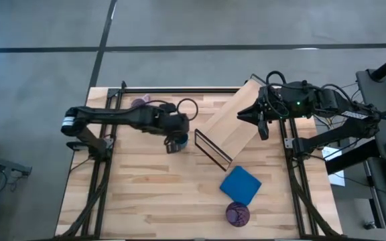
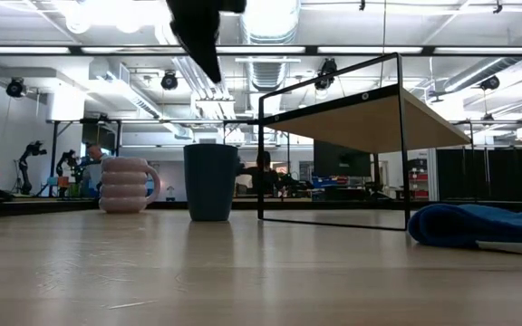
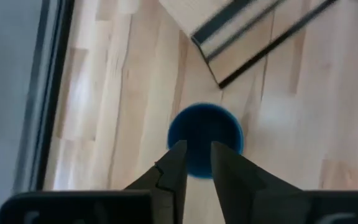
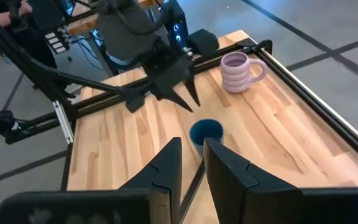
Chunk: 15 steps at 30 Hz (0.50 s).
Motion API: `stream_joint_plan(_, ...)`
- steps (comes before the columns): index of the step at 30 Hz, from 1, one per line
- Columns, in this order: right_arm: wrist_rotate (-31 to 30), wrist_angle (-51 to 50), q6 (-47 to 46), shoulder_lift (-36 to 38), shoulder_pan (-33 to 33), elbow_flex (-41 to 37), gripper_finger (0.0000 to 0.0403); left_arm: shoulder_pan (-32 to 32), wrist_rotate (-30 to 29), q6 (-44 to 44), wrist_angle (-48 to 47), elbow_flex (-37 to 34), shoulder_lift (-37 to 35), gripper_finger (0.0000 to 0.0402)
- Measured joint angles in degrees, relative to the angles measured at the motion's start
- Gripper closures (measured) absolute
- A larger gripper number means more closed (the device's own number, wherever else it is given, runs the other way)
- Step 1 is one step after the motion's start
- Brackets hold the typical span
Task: Stack small to large cups/mugs on shelf
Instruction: Put the blue cup on the shelf
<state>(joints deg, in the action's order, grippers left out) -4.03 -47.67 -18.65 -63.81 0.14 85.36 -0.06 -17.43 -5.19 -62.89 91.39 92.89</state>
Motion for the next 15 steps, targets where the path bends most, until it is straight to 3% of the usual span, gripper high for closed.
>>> stream_joint_plan(7, 0.14, -3.01, 0.67, 0.00, 0.00, -0.02, 0.0339, 1.25, 7.88, -3.52, -0.11, 0.00, 4.51, 0.0299)
stream_joint_plan(15, 0.13, -5.73, 1.65, 0.00, 0.00, -0.18, 0.0339, 1.33, 8.43, -5.09, 1.39, -0.04, 9.60, 0.0295)
